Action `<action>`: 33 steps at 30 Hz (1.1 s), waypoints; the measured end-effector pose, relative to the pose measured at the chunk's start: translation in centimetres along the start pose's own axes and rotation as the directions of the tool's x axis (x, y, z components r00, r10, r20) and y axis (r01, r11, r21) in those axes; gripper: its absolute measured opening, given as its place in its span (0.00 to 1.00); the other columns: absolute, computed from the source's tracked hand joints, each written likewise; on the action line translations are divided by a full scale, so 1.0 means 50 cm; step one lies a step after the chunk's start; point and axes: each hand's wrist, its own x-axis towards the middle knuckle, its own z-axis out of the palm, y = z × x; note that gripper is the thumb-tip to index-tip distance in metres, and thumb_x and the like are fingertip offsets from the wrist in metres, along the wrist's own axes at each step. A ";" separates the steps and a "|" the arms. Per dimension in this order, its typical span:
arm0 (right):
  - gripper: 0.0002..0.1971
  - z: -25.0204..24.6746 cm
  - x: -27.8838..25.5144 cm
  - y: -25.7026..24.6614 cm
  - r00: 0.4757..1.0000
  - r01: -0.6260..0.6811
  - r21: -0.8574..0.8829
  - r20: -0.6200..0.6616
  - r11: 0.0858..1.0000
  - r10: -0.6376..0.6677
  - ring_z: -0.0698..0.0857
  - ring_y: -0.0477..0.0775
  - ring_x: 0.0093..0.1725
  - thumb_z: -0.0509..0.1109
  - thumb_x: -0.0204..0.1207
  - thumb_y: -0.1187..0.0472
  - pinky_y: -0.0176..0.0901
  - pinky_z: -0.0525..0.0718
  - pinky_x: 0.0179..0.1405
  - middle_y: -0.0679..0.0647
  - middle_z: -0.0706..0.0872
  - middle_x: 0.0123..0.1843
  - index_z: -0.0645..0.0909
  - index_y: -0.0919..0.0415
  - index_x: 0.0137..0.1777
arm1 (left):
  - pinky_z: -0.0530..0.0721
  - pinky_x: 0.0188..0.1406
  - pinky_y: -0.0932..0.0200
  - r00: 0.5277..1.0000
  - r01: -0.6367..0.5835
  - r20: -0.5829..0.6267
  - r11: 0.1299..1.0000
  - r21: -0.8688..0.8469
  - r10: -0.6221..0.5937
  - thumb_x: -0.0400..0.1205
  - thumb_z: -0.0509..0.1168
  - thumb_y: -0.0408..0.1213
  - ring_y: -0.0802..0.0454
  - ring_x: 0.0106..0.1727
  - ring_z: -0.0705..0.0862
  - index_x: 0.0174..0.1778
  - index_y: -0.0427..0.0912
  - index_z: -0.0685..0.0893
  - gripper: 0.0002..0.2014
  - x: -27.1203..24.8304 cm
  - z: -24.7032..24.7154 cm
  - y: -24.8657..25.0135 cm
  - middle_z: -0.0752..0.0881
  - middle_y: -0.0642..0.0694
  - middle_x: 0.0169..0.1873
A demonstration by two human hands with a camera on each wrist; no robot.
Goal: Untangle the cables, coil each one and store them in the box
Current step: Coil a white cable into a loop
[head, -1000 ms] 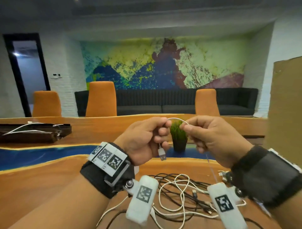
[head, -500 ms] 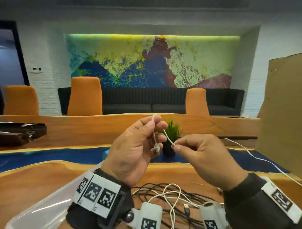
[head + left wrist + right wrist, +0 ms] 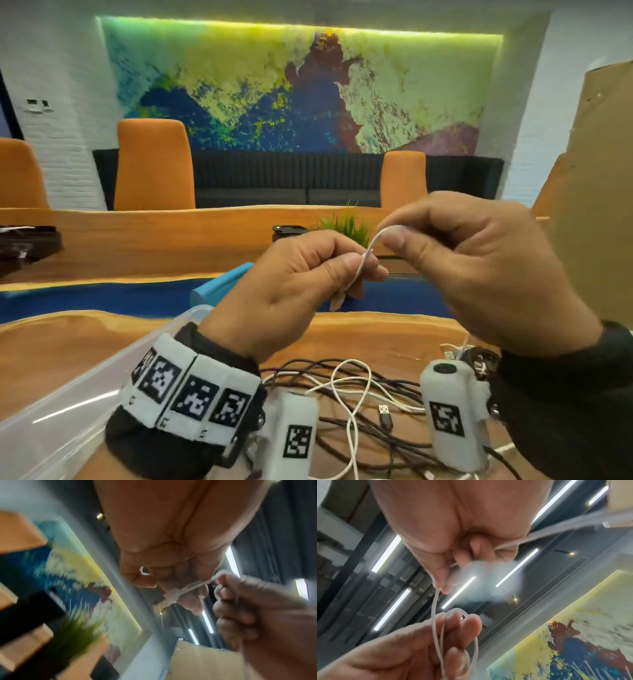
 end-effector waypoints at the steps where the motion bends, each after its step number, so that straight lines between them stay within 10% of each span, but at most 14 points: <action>1: 0.05 0.000 0.002 0.009 0.997 -0.032 0.023 -0.063 0.999 0.033 0.87 0.45 0.45 0.72 0.80 0.58 0.43 0.85 0.42 0.43 0.89 0.42 0.90 0.53 0.49 | 0.84 0.41 0.51 0.999 0.029 0.027 0.998 -0.049 -0.027 0.87 0.61 0.37 0.51 0.42 0.84 0.53 0.40 0.88 0.10 -0.003 0.001 0.000 0.93 0.46 0.49; 5: 0.07 0.034 0.001 0.041 0.959 -0.197 0.089 -0.191 0.976 0.211 0.85 0.41 0.46 0.70 0.80 0.58 0.36 0.85 0.41 0.41 0.88 0.40 0.87 0.46 0.43 | 0.77 0.35 0.61 0.992 0.122 0.095 0.878 -0.464 -0.087 0.83 0.62 0.39 0.54 0.39 0.80 0.49 0.42 0.90 0.11 -0.009 0.006 0.015 0.92 0.41 0.50; 8: 0.09 0.055 -0.009 0.039 0.965 -0.228 -0.146 0.095 0.963 0.243 0.82 0.37 0.48 0.67 0.82 0.55 0.37 0.83 0.46 0.39 0.87 0.43 0.88 0.47 0.46 | 0.79 0.37 0.61 0.997 0.058 -0.009 0.811 -0.582 -0.077 0.82 0.62 0.42 0.56 0.43 0.84 0.46 0.47 0.92 0.12 -0.004 -0.010 0.019 0.91 0.42 0.57; 12: 0.10 0.052 -0.010 -0.014 0.860 -0.044 -0.207 0.490 0.977 0.142 0.82 0.41 0.48 0.63 0.83 0.49 0.42 0.83 0.46 0.40 0.86 0.45 0.86 0.47 0.54 | 0.85 0.52 0.61 0.989 -0.039 -0.146 0.999 -0.031 0.034 0.85 0.61 0.45 0.56 0.59 0.88 0.52 0.46 0.88 0.12 -0.007 -0.032 0.007 0.91 0.50 0.57; 15: 0.09 0.029 -0.002 -0.027 0.952 0.020 -0.112 0.306 0.994 0.015 0.82 0.42 0.46 0.64 0.80 0.50 0.37 0.80 0.41 0.40 0.85 0.40 0.87 0.47 0.48 | 0.83 0.48 0.65 1.000 -0.015 -0.019 0.979 0.205 0.020 0.86 0.62 0.44 0.66 0.47 0.86 0.50 0.45 0.87 0.10 -0.011 -0.030 0.003 0.90 0.61 0.44; 20: 0.08 0.038 -0.003 0.030 0.997 -0.043 -0.151 -0.066 0.988 0.033 0.82 0.42 0.46 0.65 0.83 0.57 0.37 0.81 0.42 0.40 0.86 0.41 0.87 0.50 0.48 | 0.79 0.39 0.64 0.985 0.114 0.138 0.990 -0.079 -0.103 0.86 0.61 0.38 0.58 0.42 0.82 0.49 0.42 0.87 0.09 -0.020 -0.013 0.008 0.91 0.47 0.46; 29: 0.08 0.047 -0.012 0.056 0.905 -0.281 -0.290 0.237 0.915 0.354 0.83 0.42 0.47 0.70 0.81 0.56 0.42 0.84 0.50 0.40 0.86 0.45 0.91 0.46 0.52 | 0.80 0.48 0.49 0.969 0.152 -0.066 0.781 -0.606 -0.240 0.83 0.62 0.39 0.51 0.43 0.84 0.36 0.46 0.90 0.13 -0.008 -0.032 0.009 0.87 0.46 0.38; 33: 0.07 0.051 -0.004 0.036 0.893 -0.436 0.271 0.009 0.858 0.451 0.89 0.47 0.39 0.72 0.78 0.65 0.36 0.89 0.39 0.52 0.91 0.38 0.90 0.55 0.47 | 0.79 0.36 0.61 0.957 0.177 -0.094 0.810 -0.559 -0.275 0.80 0.63 0.40 0.54 0.37 0.80 0.36 0.47 0.90 0.12 -0.007 -0.021 0.011 0.84 0.48 0.33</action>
